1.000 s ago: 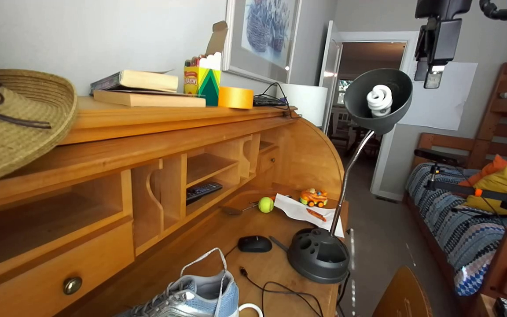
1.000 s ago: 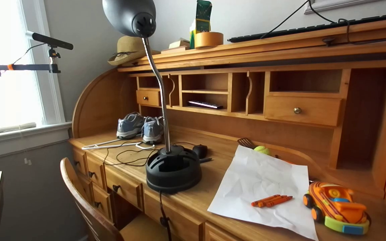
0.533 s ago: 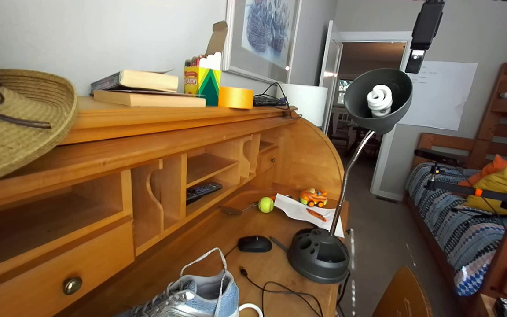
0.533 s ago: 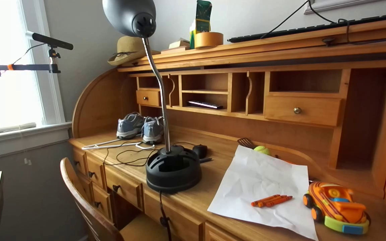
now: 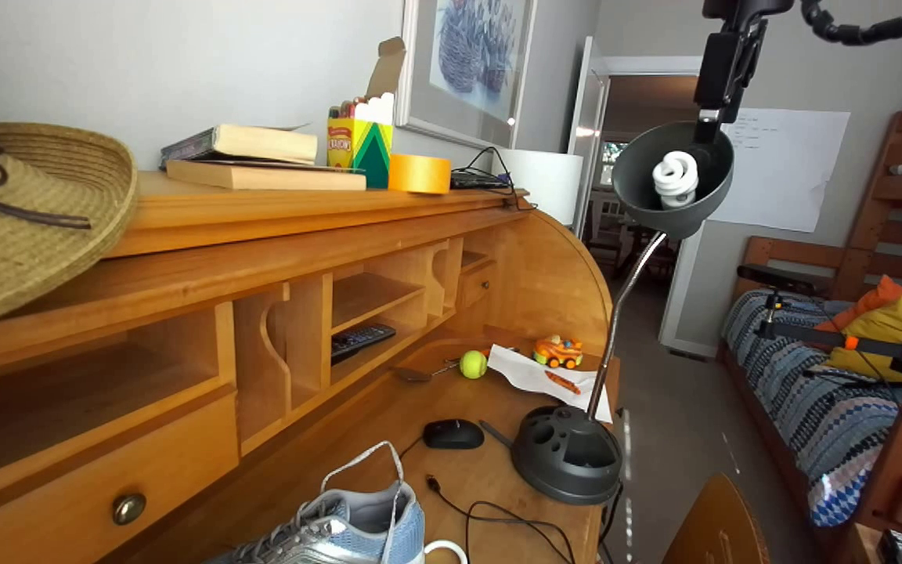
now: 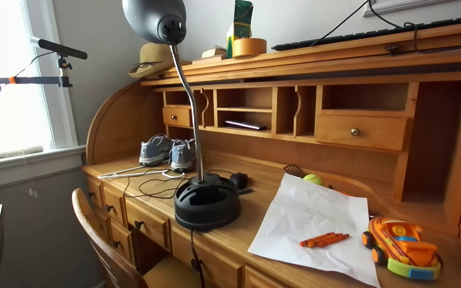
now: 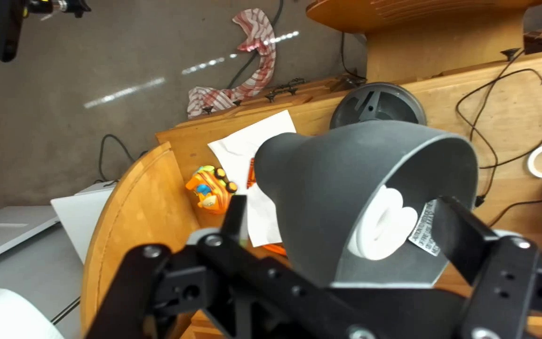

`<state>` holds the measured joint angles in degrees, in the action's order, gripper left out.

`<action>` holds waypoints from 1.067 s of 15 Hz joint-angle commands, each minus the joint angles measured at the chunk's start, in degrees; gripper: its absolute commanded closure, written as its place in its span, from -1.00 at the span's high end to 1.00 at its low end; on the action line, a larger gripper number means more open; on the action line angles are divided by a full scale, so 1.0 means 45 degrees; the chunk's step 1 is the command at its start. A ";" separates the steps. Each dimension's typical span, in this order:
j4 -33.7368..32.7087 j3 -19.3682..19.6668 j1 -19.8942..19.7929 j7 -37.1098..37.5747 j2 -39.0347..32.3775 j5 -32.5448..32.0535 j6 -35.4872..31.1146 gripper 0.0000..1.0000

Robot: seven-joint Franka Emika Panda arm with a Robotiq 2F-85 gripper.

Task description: Move the lamp to the right

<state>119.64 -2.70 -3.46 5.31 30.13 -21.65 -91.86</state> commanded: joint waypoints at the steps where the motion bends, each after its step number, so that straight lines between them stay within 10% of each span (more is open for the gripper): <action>1: -0.1159 -0.0981 -0.0229 0.1311 -0.1364 -0.1491 0.1321 1.00; 16: -0.2266 -0.0960 0.0360 0.2415 -0.2428 -0.2748 0.2400 0.78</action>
<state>109.36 -8.19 -3.00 16.50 19.20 -32.87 -80.78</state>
